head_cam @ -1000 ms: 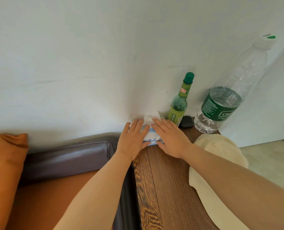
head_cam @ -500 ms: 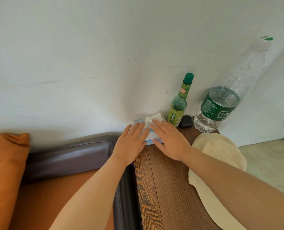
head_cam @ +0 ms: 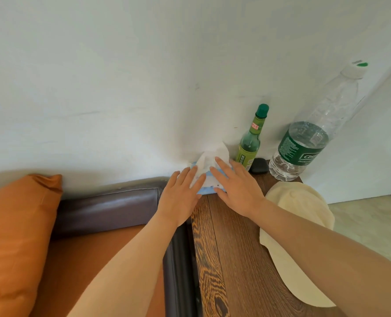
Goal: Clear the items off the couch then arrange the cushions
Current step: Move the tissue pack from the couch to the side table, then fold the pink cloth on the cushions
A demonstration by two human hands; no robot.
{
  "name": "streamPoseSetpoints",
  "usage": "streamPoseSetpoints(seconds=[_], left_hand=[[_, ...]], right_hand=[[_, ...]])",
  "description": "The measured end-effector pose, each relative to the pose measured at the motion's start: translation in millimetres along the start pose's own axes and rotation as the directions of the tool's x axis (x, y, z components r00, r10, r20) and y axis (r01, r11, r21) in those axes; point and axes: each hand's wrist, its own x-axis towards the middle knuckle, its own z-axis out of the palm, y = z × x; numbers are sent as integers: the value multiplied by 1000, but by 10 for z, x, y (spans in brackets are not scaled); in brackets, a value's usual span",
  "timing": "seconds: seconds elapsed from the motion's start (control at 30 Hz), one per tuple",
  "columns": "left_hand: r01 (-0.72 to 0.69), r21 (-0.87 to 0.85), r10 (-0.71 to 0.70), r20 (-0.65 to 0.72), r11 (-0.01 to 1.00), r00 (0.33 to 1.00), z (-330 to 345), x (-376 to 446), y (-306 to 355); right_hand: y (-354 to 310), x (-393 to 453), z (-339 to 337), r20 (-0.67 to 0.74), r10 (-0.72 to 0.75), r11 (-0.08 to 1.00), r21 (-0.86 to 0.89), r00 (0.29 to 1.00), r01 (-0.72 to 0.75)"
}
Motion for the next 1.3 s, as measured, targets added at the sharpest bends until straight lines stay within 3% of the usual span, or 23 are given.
streamPoseSetpoints(seconds=[0.13,0.5,0.7,1.03,1.3], left_hand=[[40,66,-41,13,997,999,-400,-310,-175],[238,109,-238,-20,965,971,-1401,-1518,-501],[307,82,-307,-15,948,952,-1721,-2397,-685],[310,129,-306,-55,942,951,-2434,-3707,-1365],[403,162,-402,-42,900,915,-2791,-4703,-1791]], right_hand=[[-154,-8,-304,9,-83,993,-81,997,83],[-1140,-166,-900,29,-301,954,-3,953,301],[-1973,-363,-1080,-31,-410,912,-21,912,410],[-3696,-504,-1433,-113,-440,898,-22,891,440],[-4620,-418,-1573,-152,-541,839,-41,827,542]])
